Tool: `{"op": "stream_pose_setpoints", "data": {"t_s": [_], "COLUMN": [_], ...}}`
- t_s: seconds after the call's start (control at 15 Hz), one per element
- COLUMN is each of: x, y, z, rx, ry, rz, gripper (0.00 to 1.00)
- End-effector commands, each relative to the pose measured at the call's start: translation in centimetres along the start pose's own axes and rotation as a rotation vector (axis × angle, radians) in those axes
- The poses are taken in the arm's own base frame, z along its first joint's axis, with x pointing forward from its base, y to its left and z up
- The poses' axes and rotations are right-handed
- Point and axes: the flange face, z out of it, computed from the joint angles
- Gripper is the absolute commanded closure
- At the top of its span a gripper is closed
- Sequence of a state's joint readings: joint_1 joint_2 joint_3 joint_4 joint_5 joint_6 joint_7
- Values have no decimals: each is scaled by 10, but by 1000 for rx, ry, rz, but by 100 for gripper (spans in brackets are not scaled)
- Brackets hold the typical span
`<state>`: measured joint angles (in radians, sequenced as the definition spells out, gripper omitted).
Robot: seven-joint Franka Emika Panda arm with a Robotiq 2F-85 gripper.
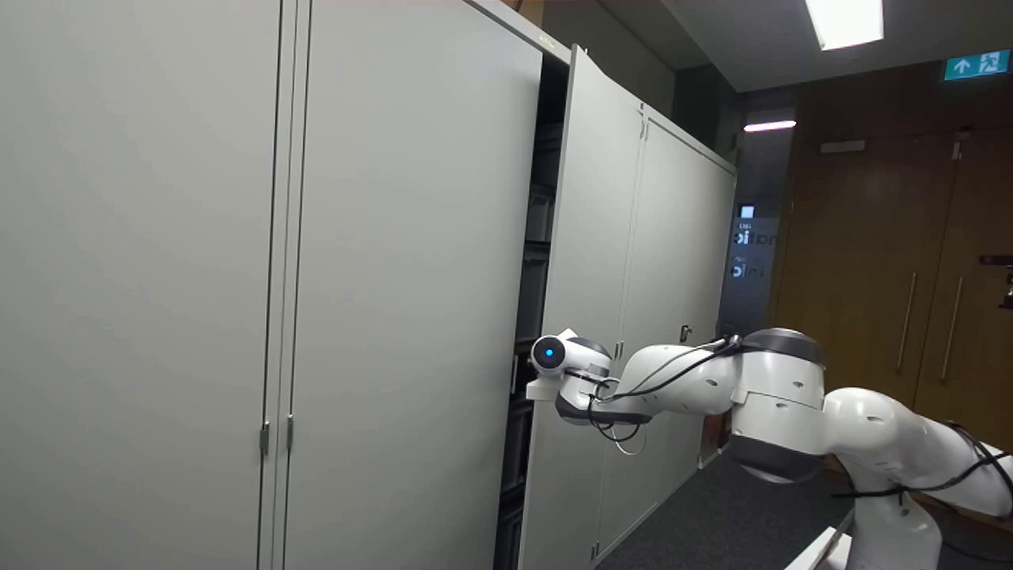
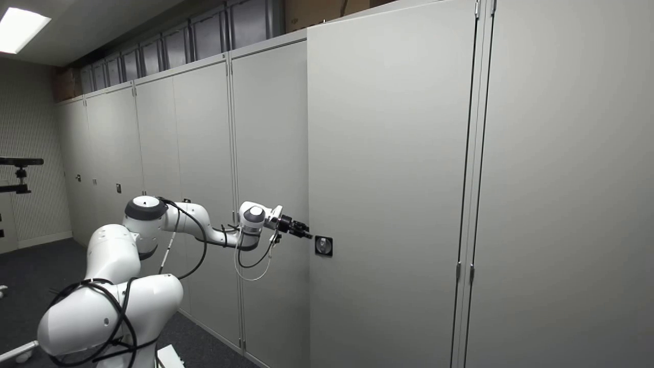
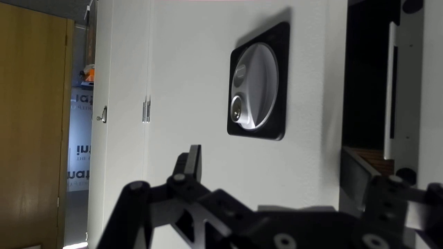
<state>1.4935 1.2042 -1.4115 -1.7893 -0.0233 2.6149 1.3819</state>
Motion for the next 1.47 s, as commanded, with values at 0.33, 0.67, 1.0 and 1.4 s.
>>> {"op": "stream_pose_setpoints", "data": {"t_s": [0.33,0.67,1.0,1.4], "x": [10,8,7,6], "y": [37,46,56,69], "z": [-6,-10,-13,-16], "rx": [-22,-20,-17,-8], "ry": [-24,-21,-19,-16], "rz": [-17,-17,-16,-17], "gripper": [0,0,0,0]}}
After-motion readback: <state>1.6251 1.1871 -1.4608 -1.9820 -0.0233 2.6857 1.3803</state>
